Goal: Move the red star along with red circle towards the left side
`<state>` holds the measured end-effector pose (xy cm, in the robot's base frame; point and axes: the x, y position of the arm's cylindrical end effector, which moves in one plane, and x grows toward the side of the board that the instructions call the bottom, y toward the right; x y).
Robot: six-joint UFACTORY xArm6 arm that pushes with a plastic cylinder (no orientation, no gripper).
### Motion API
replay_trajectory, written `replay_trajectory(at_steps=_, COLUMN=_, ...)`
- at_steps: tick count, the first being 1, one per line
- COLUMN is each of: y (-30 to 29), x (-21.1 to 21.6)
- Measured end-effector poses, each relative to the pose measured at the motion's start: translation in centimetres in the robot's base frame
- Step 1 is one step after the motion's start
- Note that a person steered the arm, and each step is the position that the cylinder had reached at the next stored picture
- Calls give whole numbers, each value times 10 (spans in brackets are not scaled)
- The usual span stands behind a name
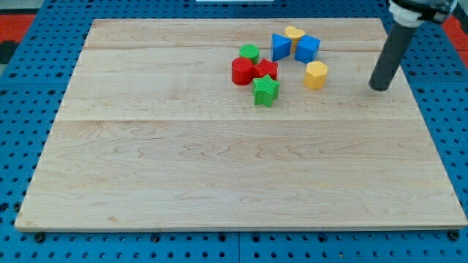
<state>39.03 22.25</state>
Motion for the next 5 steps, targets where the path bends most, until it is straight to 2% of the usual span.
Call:
replay_trajectory(at_steps=1, y=-73, x=-10)
replay_trajectory(at_steps=2, y=-120, x=-41)
replay_trajectory(at_steps=4, y=-183, x=-67)
replay_trajectory(at_steps=5, y=-192, x=-77)
